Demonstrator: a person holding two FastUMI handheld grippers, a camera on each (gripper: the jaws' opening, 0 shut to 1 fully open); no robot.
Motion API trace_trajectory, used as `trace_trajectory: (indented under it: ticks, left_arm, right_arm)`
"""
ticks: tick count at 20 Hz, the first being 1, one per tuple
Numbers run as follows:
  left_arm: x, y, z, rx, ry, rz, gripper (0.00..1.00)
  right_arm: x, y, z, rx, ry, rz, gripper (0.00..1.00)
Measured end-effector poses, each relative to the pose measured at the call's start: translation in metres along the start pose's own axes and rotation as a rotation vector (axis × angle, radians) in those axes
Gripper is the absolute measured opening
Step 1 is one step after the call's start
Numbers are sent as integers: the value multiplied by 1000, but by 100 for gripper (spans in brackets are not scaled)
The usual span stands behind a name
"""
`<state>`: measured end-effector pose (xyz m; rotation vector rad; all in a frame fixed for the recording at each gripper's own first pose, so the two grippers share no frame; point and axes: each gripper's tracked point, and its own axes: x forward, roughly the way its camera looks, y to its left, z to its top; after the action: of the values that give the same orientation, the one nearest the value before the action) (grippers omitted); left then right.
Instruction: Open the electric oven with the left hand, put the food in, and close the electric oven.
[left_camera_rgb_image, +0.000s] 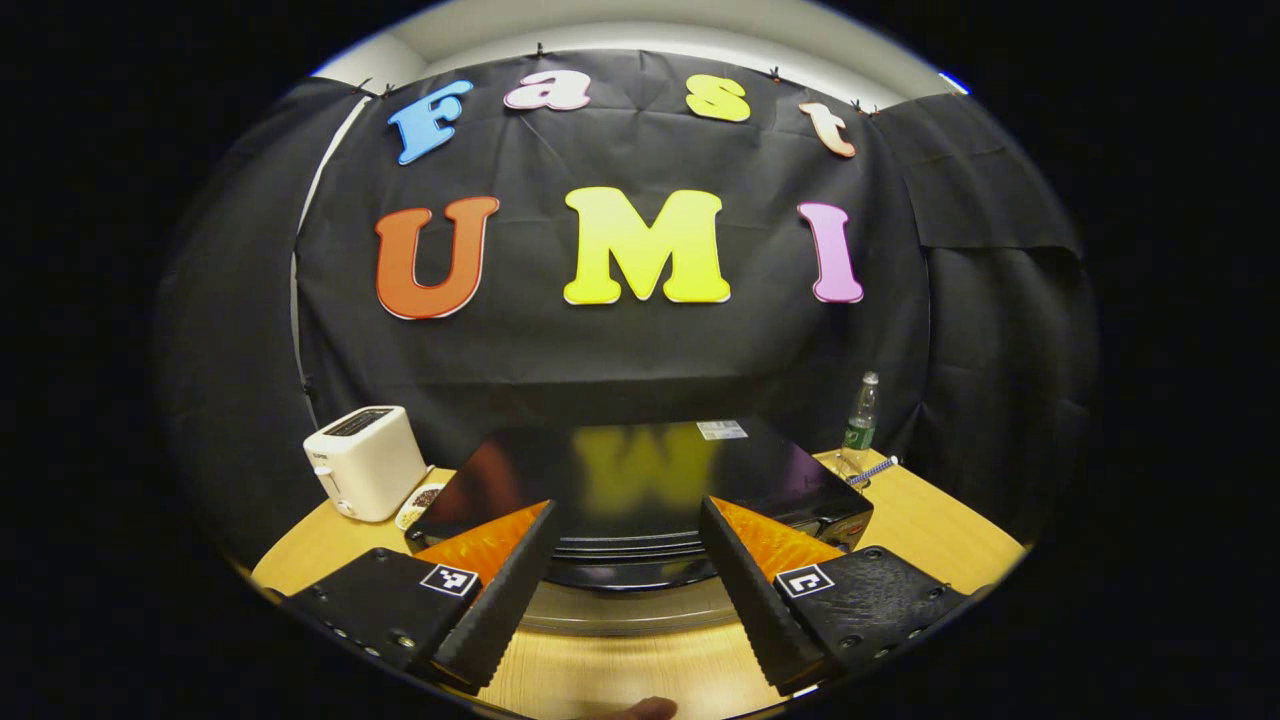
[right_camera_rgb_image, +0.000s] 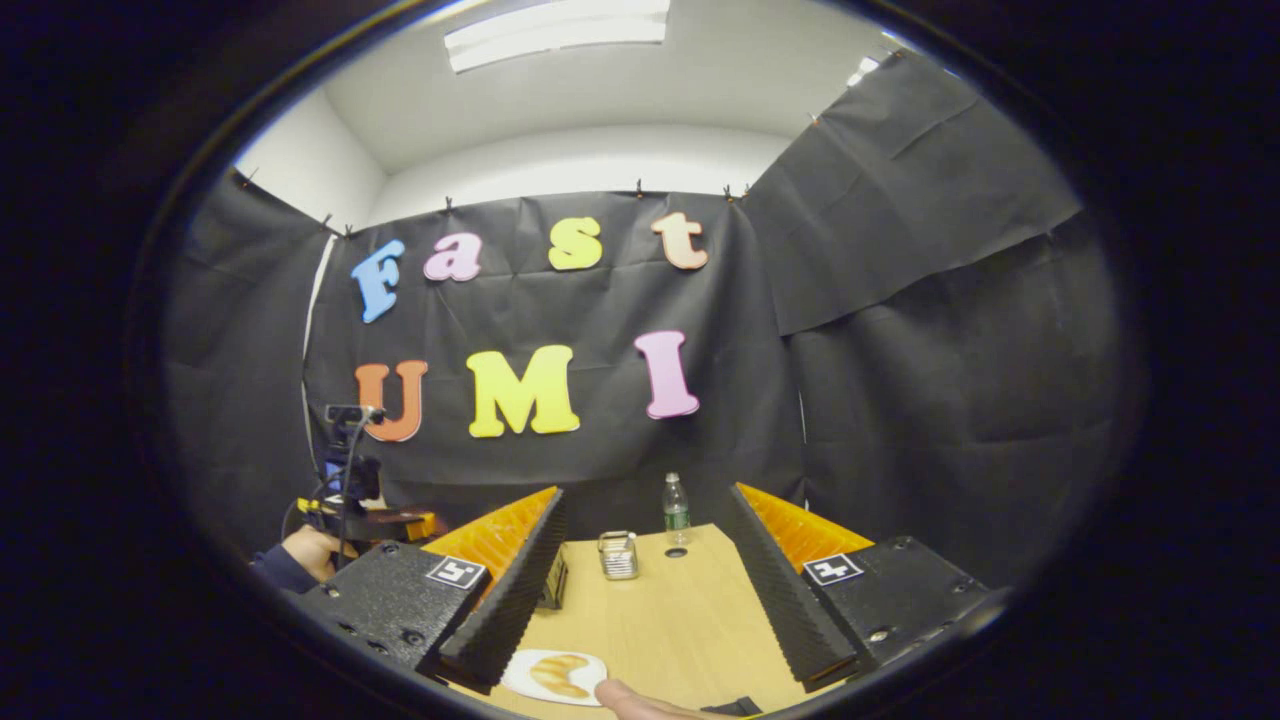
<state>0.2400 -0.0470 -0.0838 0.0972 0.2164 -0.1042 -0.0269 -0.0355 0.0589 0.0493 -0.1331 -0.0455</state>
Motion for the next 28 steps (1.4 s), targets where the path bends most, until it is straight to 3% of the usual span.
trace_trajectory:
  ticks: [3,4,6,9,28]
  left_arm:
    - [8,-8,-31,-6,122,-10,93]
    - [3,-7,-24,9,67,-2,90]
    - [3,-5,-28,-3,73,5,87]
    - [-9,-9,-29,-6,59,23,97]
    - [-98,-14,-108,-31,35,58,98]
  right_arm:
    - [-3,-6,4,-25,-22,-12,97]
    - [-3,-9,3,-25,-20,-22,97]
    - [-5,-10,-2,-10,-6,-17,97]
    - [-6,-14,-10,6,17,-13,97]
    - [-11,0,-37,17,74,55,97]
